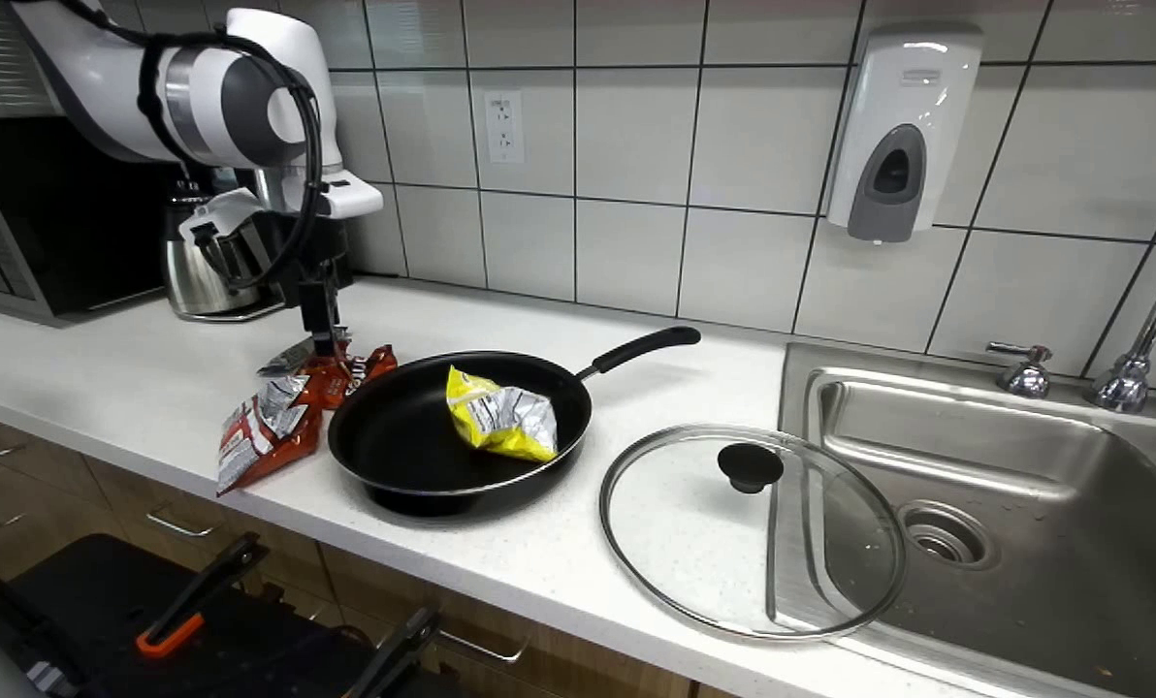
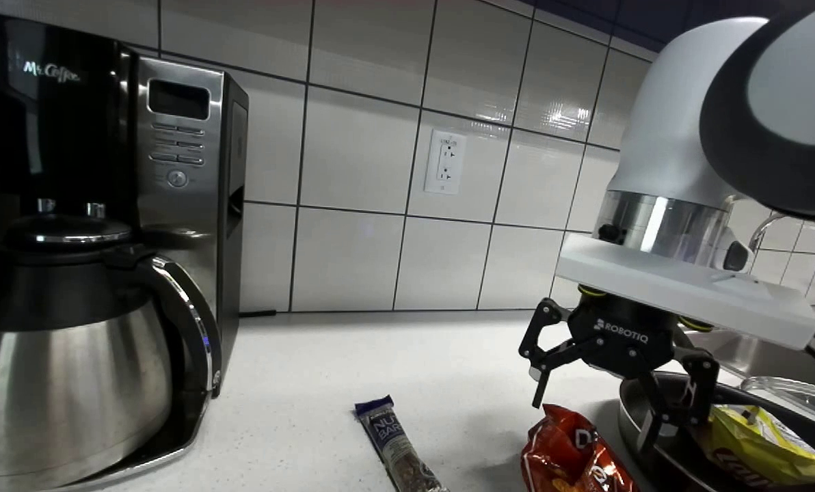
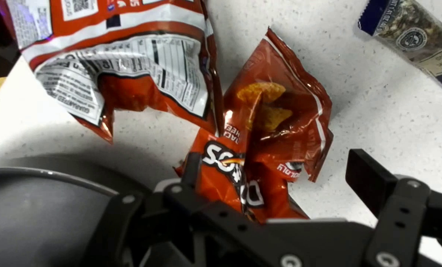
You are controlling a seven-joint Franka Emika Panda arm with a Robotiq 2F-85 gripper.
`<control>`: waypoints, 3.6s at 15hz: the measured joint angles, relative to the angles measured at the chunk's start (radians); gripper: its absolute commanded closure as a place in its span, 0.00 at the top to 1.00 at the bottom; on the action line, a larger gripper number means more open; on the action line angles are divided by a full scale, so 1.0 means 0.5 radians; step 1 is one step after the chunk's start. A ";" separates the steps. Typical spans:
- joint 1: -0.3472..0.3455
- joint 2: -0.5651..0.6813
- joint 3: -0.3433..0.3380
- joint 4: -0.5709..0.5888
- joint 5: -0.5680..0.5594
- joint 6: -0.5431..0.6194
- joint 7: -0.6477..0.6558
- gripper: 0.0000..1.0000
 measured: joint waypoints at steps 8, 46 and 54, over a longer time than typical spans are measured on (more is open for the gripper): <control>-0.001 -0.098 0.029 -0.272 0.127 0.300 0.000 1.00; -0.013 0.013 0.041 -0.313 0.563 0.547 -0.155 0.00; -0.021 0.016 0.046 -0.313 0.564 0.552 -0.163 0.00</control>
